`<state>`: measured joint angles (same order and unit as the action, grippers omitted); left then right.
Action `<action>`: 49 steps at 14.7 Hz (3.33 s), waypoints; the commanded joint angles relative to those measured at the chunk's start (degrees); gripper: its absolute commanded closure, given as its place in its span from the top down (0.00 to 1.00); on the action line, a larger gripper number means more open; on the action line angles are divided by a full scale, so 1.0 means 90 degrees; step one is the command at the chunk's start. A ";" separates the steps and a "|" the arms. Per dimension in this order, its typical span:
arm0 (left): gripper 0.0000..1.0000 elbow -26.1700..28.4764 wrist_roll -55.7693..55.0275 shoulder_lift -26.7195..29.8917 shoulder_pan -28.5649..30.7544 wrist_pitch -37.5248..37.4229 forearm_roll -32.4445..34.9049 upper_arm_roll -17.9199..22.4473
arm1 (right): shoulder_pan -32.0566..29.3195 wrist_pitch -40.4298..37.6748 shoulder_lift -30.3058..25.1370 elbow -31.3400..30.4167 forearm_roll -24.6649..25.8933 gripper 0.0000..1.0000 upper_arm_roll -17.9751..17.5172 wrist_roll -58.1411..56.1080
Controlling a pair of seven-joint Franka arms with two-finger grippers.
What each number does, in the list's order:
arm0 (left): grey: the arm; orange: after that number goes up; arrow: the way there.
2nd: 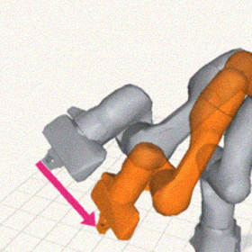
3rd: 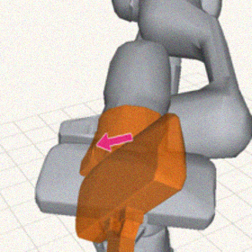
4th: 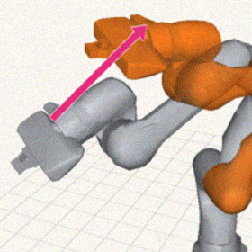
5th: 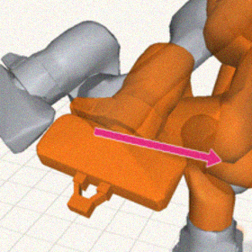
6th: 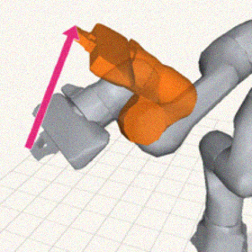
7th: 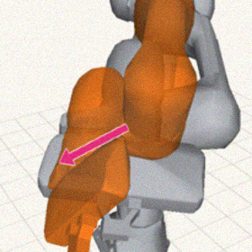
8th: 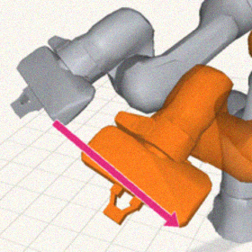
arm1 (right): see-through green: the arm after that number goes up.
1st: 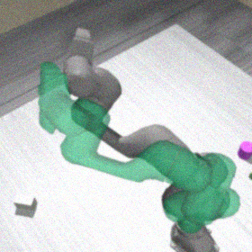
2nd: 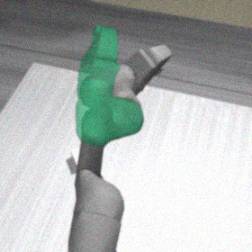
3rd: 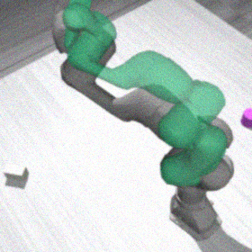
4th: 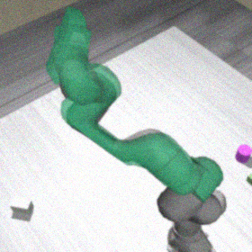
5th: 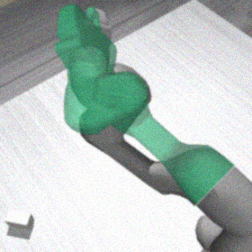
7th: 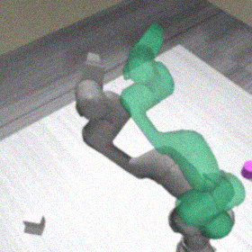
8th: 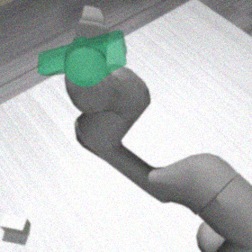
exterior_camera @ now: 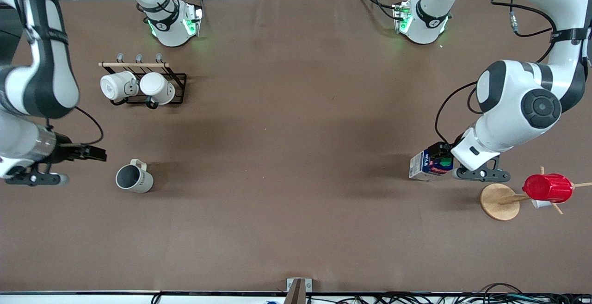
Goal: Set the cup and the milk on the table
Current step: 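Reach the right gripper to the grey mug while the left gripper reaches the milk, then grasp the grey mug with the right gripper while the left gripper grasps the milk, then carry the mug and milk toward the table center with both grippers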
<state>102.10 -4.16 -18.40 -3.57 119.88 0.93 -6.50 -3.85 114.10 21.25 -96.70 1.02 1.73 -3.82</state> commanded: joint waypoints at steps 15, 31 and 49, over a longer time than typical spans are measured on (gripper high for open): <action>0.42 0.0121 -0.0026 -0.0124 -0.0004 -0.0320 0.0082 -0.0040 | -0.0011 0.3142 0.0793 -0.1443 -0.0133 0.00 -0.0036 -0.0376; 0.41 -0.0621 -0.1517 0.0033 -0.0033 -0.1161 -0.0015 -0.0888 | 0.0992 0.0486 0.0236 -0.0115 0.0032 0.00 -0.2418 0.4571; 0.41 -0.1998 -0.5025 -0.1549 -0.1674 -0.0615 0.0014 -0.1231 | 0.3456 0.2117 0.2375 0.0999 0.1995 0.49 -0.2487 0.8237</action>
<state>85.94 -48.02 -31.09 -18.31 113.53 0.95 -17.66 27.19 133.53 42.30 -88.58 16.18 -20.48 68.82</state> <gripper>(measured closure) 0.590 0.903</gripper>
